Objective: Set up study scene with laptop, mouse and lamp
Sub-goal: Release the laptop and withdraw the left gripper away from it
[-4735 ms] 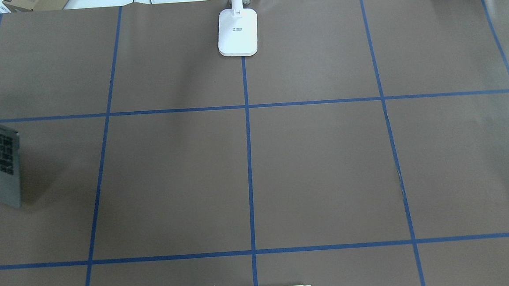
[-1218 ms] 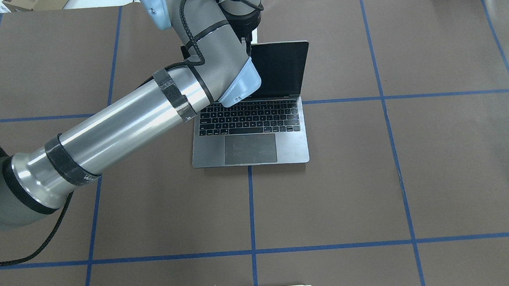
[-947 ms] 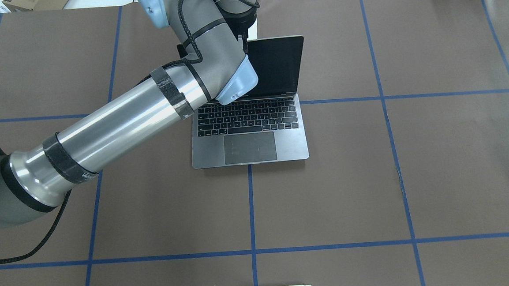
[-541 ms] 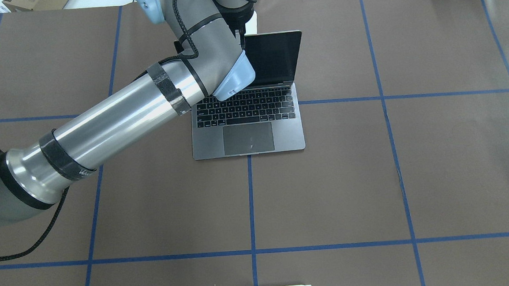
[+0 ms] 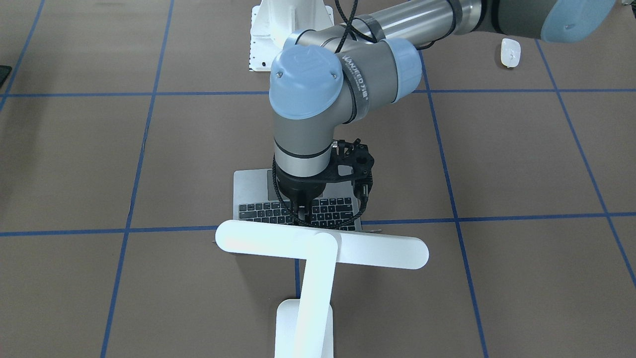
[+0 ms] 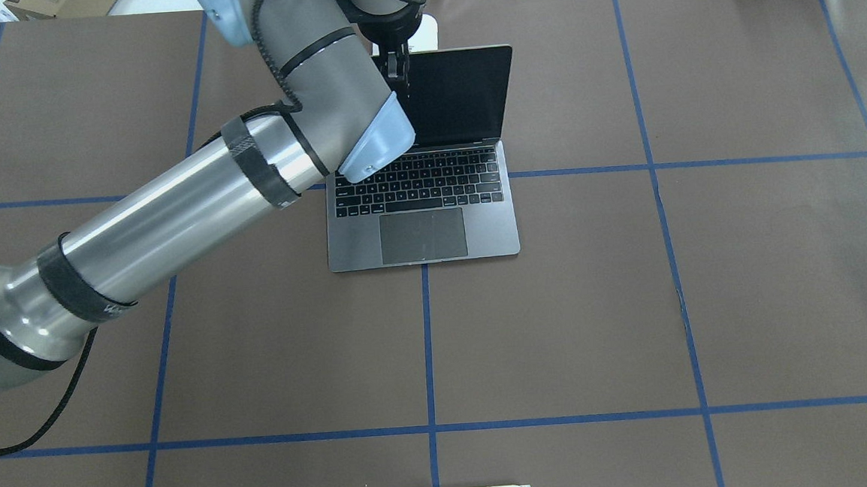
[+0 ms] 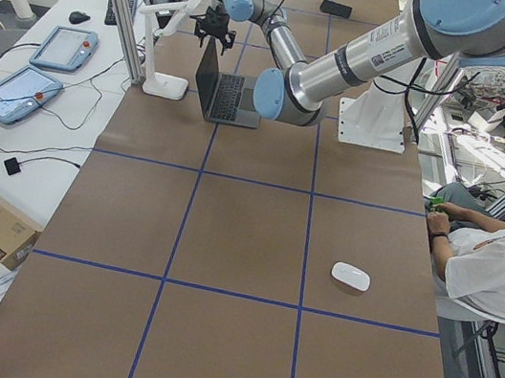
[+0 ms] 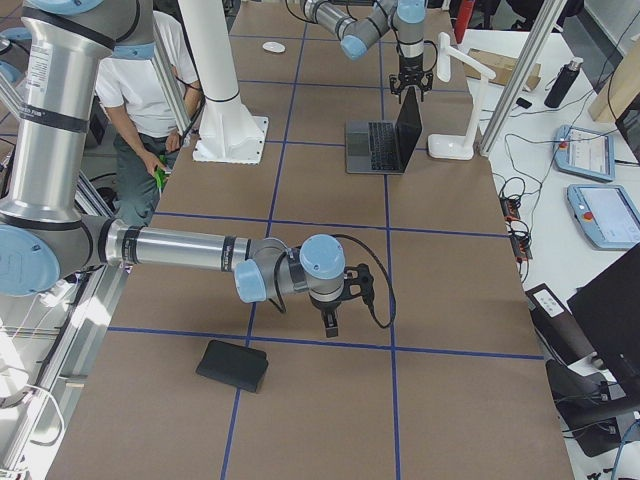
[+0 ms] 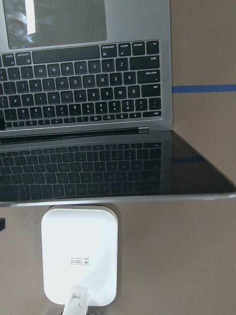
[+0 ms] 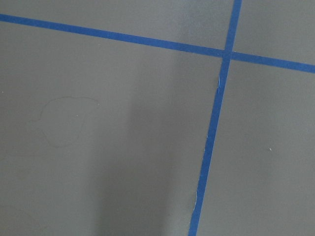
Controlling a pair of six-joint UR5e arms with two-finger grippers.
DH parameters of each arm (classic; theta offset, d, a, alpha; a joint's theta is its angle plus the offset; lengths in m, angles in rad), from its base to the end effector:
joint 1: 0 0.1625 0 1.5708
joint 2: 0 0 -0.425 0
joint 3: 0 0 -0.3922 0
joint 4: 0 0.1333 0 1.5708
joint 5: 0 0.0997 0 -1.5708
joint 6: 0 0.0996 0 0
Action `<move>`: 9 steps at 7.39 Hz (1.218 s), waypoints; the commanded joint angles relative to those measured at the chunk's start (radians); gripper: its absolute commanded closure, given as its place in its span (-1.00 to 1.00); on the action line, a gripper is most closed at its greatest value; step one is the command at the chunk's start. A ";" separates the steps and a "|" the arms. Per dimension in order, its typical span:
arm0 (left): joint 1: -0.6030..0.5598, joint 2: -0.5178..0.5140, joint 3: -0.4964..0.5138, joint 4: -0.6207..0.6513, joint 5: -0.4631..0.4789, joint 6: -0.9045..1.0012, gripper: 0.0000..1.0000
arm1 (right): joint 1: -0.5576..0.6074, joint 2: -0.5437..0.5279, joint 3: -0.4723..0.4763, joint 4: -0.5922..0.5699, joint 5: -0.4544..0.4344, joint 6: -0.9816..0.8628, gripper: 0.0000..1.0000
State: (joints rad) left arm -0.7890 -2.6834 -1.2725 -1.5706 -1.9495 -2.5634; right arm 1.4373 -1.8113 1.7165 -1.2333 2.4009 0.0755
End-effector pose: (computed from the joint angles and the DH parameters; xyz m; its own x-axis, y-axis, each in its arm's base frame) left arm 0.4854 -0.6258 0.0563 -0.1292 -0.9742 -0.1848 0.6619 0.0540 -0.7476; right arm 0.0057 -0.4065 0.6537 0.6531 -0.1923 0.7325 0.0802 0.9793 0.1856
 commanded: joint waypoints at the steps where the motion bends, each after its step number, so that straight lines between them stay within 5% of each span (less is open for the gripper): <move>1: -0.009 0.200 -0.346 0.152 -0.011 0.133 -1.00 | 0.000 0.001 0.002 0.000 -0.002 0.003 -0.99; 2: -0.013 0.283 -0.499 0.247 -0.011 0.258 -1.00 | 0.000 0.001 0.002 0.000 -0.002 0.027 -0.99; 5: -0.027 0.637 -0.834 0.262 -0.012 0.758 -1.00 | 0.002 -0.057 0.026 0.005 0.001 0.043 -0.99; 7: -0.059 0.750 -0.899 0.264 -0.015 0.996 -1.00 | 0.005 -0.184 -0.010 0.179 -0.005 -0.095 -0.99; 9: -0.073 0.874 -0.958 0.256 -0.017 1.302 -1.00 | 0.003 -0.177 -0.096 0.183 -0.003 -0.342 -0.99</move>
State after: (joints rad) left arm -0.8538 -1.8901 -2.1936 -1.3101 -1.9656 -1.4633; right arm 1.4410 -1.9863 1.6817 -1.0674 2.3961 -0.1069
